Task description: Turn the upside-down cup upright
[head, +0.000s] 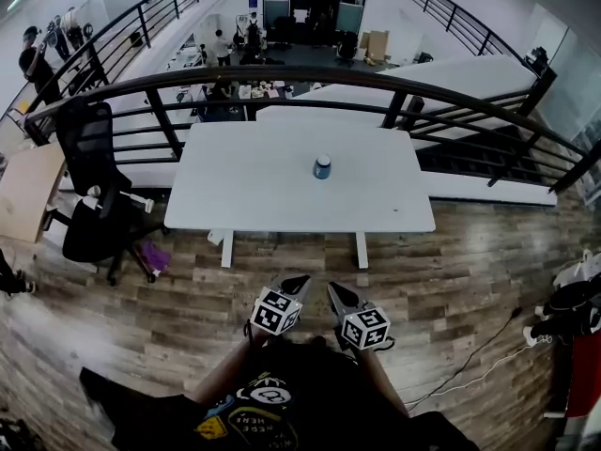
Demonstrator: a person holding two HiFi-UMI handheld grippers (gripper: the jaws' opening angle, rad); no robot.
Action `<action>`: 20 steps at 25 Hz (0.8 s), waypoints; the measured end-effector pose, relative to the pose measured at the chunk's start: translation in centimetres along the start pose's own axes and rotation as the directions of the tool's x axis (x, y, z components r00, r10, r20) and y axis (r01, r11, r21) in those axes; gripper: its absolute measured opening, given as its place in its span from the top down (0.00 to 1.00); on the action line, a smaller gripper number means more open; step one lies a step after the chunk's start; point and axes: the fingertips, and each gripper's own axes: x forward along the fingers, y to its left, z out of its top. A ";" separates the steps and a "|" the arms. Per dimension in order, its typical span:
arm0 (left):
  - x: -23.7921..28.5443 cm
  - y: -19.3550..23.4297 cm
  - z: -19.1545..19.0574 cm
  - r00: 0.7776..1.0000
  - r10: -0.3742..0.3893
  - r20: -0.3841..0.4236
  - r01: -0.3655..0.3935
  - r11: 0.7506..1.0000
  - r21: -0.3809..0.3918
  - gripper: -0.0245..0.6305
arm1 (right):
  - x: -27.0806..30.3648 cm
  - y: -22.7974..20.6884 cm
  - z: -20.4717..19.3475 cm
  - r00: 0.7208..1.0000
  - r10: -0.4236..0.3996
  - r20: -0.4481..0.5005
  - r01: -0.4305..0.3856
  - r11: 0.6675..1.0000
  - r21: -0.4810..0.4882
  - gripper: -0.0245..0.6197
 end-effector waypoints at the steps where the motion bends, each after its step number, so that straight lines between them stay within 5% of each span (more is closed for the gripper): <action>1: -0.1 0.3 0.0 1.000 0.002 0.003 -0.002 1.000 -0.003 0.96 | 0.1 -0.2 -0.2 1.000 -0.014 -0.006 0.014 1.000 -0.001 0.96; 12: -1.7 3.9 0.8 0.999 -0.012 0.046 0.013 1.000 -0.027 0.96 | 2.2 -2.0 0.8 0.990 -0.138 0.018 0.137 0.990 0.036 0.96; 20: -1.3 5.0 0.1 0.998 -0.040 0.056 0.043 0.998 -0.049 0.96 | 4.8 2.2 -0.2 1.000 0.010 0.018 -0.012 0.996 0.092 0.96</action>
